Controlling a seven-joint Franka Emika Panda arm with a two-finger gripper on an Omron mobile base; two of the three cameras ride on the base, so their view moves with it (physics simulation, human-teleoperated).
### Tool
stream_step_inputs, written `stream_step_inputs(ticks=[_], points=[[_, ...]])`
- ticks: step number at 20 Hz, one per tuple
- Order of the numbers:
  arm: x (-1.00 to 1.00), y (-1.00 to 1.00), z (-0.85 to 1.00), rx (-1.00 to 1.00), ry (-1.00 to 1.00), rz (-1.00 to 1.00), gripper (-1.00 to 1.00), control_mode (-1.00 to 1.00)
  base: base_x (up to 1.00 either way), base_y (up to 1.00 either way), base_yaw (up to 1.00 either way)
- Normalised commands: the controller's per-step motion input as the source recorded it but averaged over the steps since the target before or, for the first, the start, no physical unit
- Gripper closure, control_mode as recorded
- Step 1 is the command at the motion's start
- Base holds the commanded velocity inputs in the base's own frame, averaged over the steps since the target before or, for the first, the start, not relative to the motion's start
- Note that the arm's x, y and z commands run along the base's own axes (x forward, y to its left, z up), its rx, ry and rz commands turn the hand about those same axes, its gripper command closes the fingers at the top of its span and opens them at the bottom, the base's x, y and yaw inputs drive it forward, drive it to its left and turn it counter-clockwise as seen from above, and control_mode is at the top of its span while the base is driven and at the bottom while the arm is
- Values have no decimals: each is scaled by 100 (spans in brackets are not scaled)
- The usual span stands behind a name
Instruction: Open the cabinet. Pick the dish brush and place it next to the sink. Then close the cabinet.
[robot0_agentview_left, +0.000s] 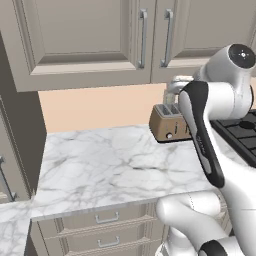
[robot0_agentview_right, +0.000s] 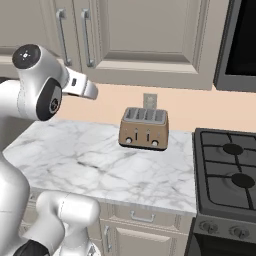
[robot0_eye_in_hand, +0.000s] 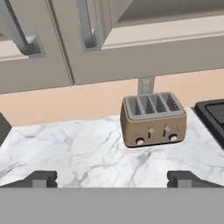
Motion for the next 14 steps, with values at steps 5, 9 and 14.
stream_step_inputs(ticks=[5, 9, 14], points=[[5, -1, 9, 2, -6, -2, -100, -100, 0, 0, 0], [0, 0, 31, 1, -12, 2, -100, -100, 0, 0, 0], [0, 0, 35, 0, -5, 12, -100, -100, 0, 0, 0]])
